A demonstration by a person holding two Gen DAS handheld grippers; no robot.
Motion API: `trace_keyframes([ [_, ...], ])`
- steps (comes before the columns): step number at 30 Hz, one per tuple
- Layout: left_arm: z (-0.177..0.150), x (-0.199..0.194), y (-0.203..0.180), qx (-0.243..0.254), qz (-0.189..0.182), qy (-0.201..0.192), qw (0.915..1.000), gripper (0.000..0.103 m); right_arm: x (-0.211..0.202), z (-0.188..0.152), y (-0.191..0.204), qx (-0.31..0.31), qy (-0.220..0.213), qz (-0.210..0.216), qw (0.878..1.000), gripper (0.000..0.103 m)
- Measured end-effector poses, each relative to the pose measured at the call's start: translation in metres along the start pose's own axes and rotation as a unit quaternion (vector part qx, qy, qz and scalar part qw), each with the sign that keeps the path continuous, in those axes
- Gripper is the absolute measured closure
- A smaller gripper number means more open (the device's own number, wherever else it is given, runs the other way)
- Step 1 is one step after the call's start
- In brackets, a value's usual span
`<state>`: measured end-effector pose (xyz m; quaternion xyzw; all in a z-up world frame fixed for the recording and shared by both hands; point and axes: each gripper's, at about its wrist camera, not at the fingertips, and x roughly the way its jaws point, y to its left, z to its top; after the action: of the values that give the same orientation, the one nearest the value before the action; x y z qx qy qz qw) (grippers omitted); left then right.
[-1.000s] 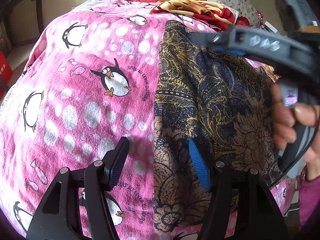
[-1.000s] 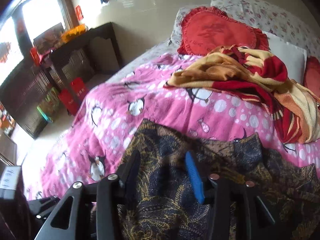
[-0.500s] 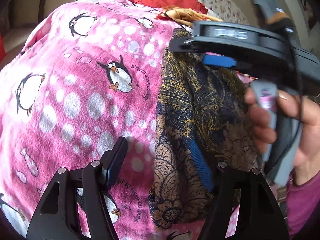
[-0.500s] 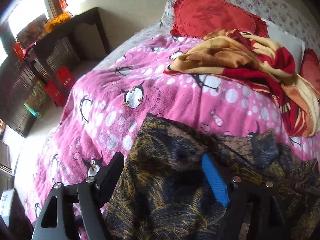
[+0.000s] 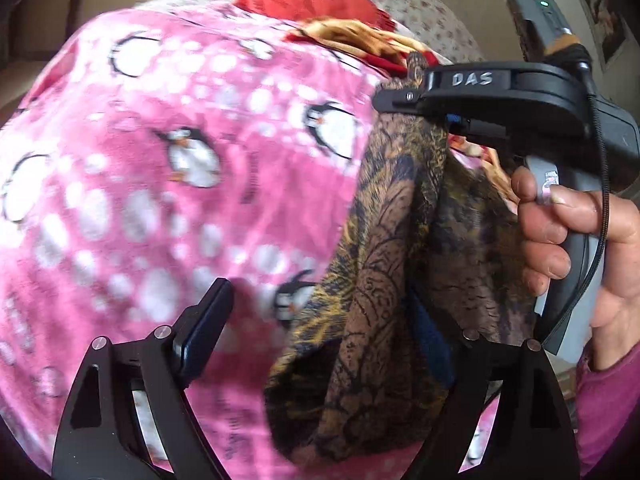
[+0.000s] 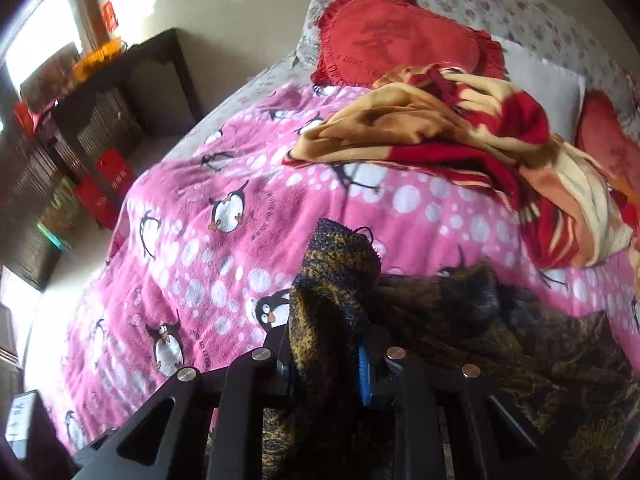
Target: Fold small clothes
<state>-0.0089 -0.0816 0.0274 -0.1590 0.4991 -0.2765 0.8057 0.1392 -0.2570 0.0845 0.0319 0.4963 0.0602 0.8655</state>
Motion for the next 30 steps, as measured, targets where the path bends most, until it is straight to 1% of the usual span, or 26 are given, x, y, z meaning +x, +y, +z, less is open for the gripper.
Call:
trace_keyframes([
  [1, 0.002, 0.0, -0.001, -0.005, -0.019, 0.007, 0.9998, 0.043, -0.005, -0.001, -0.005, 0.007, -0.003, 0.017, 1.0, 0.083],
  [3, 0.003, 0.0, -0.01, -0.006, -0.049, 0.017, 0.9986, 0.061, -0.009, -0.003, -0.014, 0.025, -0.001, 0.036, 0.999, 0.083],
  [4, 0.002, -0.003, -0.016, 0.002, -0.054, 0.013, 0.9985, 0.07, -0.011, -0.005, -0.016, 0.03, 0.0, 0.046, 0.998, 0.082],
  [6, -0.001, -0.008, -0.029, 0.029, -0.05, 0.006, 0.9983, 0.081, -0.014, -0.007, -0.018, 0.038, 0.003, 0.057, 0.998, 0.081],
  [8, -0.007, -0.014, -0.041, 0.05, -0.051, -0.001, 0.9975, 0.081, -0.014, -0.006, -0.021, 0.049, 0.016, 0.063, 0.997, 0.058],
  [9, -0.009, -0.017, -0.047, 0.06, -0.05, -0.004, 0.9969, 0.083, -0.014, -0.007, -0.021, 0.053, 0.02, 0.066, 0.996, 0.035],
  [10, -0.011, -0.019, -0.051, 0.067, -0.05, -0.005, 0.9965, 0.083, -0.016, -0.008, -0.019, 0.056, 0.022, 0.068, 0.996, 0.029],
  [12, -0.013, -0.022, -0.06, 0.078, -0.051, -0.007, 0.9957, 0.083, -0.018, -0.009, -0.01, 0.038, 0.023, 0.065, 0.997, 0.029],
  [14, -0.012, -0.022, -0.068, 0.085, -0.044, -0.006, 0.9953, 0.083, -0.012, -0.009, 0.006, 0.004, 0.032, 0.041, 0.999, 0.029],
  [17, -0.012, -0.02, -0.074, 0.09, -0.036, -0.004, 0.9952, 0.083, -0.004, -0.011, 0.023, -0.037, 0.046, 0.018, 0.998, 0.029],
  [18, -0.013, -0.019, -0.076, 0.09, -0.032, -0.002, 0.9954, 0.083, -0.002, -0.013, 0.027, -0.052, 0.049, 0.003, 0.997, 0.044],
  [19, -0.012, -0.018, -0.078, 0.091, -0.026, 0.0, 0.9955, 0.083, -0.003, -0.016, 0.03, -0.067, 0.045, -0.023, 0.997, 0.067],
  [20, -0.013, -0.019, -0.079, 0.092, -0.02, 0.001, 0.9956, 0.083, -0.005, -0.018, 0.029, -0.076, 0.04, -0.04, 0.996, 0.072],
  [22, -0.009, -0.017, -0.082, 0.094, -0.019, 0.004, 0.9954, 0.083, -0.014, -0.02, 0.022, -0.071, 0.031, -0.036, 0.996, 0.079],
  [26, -0.006, -0.007, -0.106, 0.113, -0.002, 0.011, 0.9936, 0.083, -0.036, -0.024, 0.004, -0.062, 0.018, -0.029, 0.998, 0.08],
  [30, -0.003, -0.002, -0.13, 0.131, 0.002, 0.02, 0.9912, 0.083, -0.053, -0.029, -0.016, -0.053, 0.01, -0.026, 0.998, 0.08],
])
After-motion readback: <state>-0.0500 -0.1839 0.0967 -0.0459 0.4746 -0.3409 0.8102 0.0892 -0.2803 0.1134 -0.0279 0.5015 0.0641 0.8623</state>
